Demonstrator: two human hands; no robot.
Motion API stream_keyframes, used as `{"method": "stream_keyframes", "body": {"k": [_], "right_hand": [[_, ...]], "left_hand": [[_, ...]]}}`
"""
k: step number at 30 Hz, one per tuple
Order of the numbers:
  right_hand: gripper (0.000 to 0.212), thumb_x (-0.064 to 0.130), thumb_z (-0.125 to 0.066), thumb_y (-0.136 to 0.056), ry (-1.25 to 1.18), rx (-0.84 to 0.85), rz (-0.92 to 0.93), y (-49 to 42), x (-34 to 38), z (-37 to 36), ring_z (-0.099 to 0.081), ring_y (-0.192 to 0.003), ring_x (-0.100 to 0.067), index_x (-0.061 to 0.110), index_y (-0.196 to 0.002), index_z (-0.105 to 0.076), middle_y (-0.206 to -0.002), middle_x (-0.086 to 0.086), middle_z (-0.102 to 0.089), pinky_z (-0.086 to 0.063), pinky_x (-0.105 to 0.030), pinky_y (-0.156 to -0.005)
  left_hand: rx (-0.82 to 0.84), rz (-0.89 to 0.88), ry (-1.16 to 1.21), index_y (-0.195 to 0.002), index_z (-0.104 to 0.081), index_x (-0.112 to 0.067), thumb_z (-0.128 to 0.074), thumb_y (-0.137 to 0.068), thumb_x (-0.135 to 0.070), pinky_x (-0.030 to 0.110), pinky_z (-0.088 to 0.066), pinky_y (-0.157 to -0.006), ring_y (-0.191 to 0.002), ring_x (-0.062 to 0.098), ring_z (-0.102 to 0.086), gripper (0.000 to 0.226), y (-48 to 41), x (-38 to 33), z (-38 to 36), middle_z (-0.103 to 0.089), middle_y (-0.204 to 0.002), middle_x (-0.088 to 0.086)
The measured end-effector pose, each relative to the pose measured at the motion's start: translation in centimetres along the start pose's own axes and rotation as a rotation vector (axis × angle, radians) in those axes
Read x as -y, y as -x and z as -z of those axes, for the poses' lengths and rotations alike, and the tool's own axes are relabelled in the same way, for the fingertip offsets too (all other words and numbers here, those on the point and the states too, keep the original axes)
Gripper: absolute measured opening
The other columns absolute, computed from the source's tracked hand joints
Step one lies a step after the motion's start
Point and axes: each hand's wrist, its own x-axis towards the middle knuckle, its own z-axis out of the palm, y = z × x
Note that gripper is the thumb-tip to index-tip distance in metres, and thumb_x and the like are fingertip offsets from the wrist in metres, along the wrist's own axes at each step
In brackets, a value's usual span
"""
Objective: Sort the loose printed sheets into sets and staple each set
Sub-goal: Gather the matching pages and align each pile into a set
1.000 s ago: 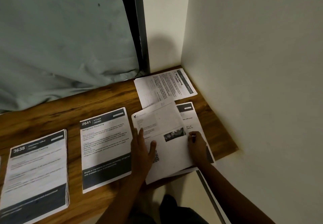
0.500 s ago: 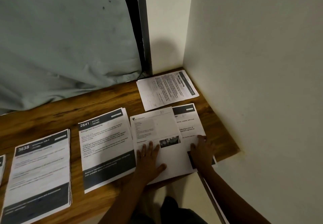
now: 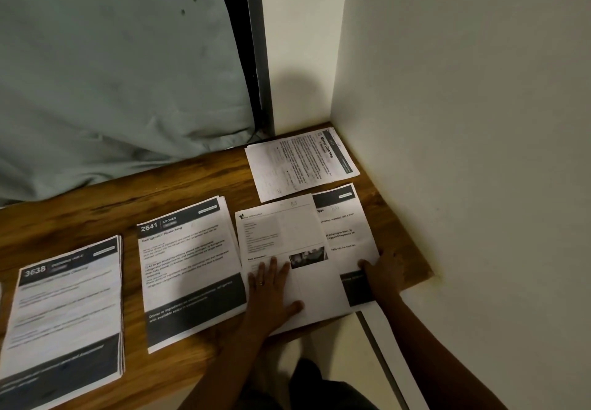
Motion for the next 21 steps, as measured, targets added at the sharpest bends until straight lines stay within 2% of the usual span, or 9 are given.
{"method": "stream_keyframes", "body": {"k": [3, 6, 12, 17, 21], "right_hand": [[0.070, 0.030, -0.073, -0.079, -0.042, -0.023, -0.009, 0.0, -0.1, 0.3, -0.046, -0.120, -0.037, 0.005, -0.133, -0.038, -0.130, -0.018, -0.048, -0.045, -0.051, -0.096], [0.064, 0.027, -0.073, -0.079, -0.086, -0.048, 0.004, 0.0, 0.0, 0.8, -0.052, -0.114, -0.035, 0.005, -0.130, -0.041, -0.125, -0.017, -0.051, -0.048, -0.049, -0.092], [0.052, 0.023, -0.065, -0.086, -0.145, -0.012, -0.012, -0.4, -0.1, 1.5, -0.054, -0.112, -0.032, 0.007, -0.130, -0.043, -0.124, -0.016, -0.053, -0.047, -0.045, -0.094], [0.043, 0.023, -0.059, -0.091, -0.169, 0.015, -0.040, -0.7, -0.3, 2.4, -0.055, -0.109, -0.030, 0.008, -0.129, -0.045, -0.119, -0.014, -0.056, -0.044, -0.043, -0.092], [0.042, 0.021, -0.056, -0.092, -0.183, 0.000, -0.014, -1.3, -0.5, 3.0, -0.057, -0.105, -0.029, 0.010, -0.131, -0.047, -0.119, -0.015, -0.058, -0.046, -0.040, -0.089]], "left_hand": [[0.002, -0.005, -0.001, -0.148, 0.018, -0.024, -0.048, -0.083, -0.066, 0.043, 0.020, -0.108, -0.137, 0.027, 0.029, 0.101, 0.0, 0.0, -0.1, 0.024, -0.155, 0.007], [0.006, -0.002, -0.010, -0.148, 0.017, -0.025, -0.048, -0.083, -0.067, 0.044, 0.019, -0.108, -0.141, 0.032, 0.023, 0.101, 0.0, 0.0, 0.0, 0.024, -0.155, 0.007], [-0.003, -0.004, -0.023, -0.148, 0.017, -0.025, -0.048, -0.082, -0.067, 0.044, 0.020, -0.108, -0.141, 0.031, 0.024, 0.101, 0.0, 0.0, -0.1, 0.024, -0.155, 0.007], [-0.005, -0.014, 0.000, -0.148, 0.017, -0.024, -0.049, -0.083, -0.066, 0.043, 0.020, -0.108, -0.129, 0.024, 0.034, 0.102, -0.1, 0.1, -0.3, 0.025, -0.155, 0.007], [-0.002, -0.009, -0.002, -0.148, 0.018, -0.024, -0.050, -0.083, -0.065, 0.043, 0.020, -0.108, -0.133, 0.026, 0.032, 0.102, -0.1, 0.0, -0.2, 0.025, -0.155, 0.007]]}}
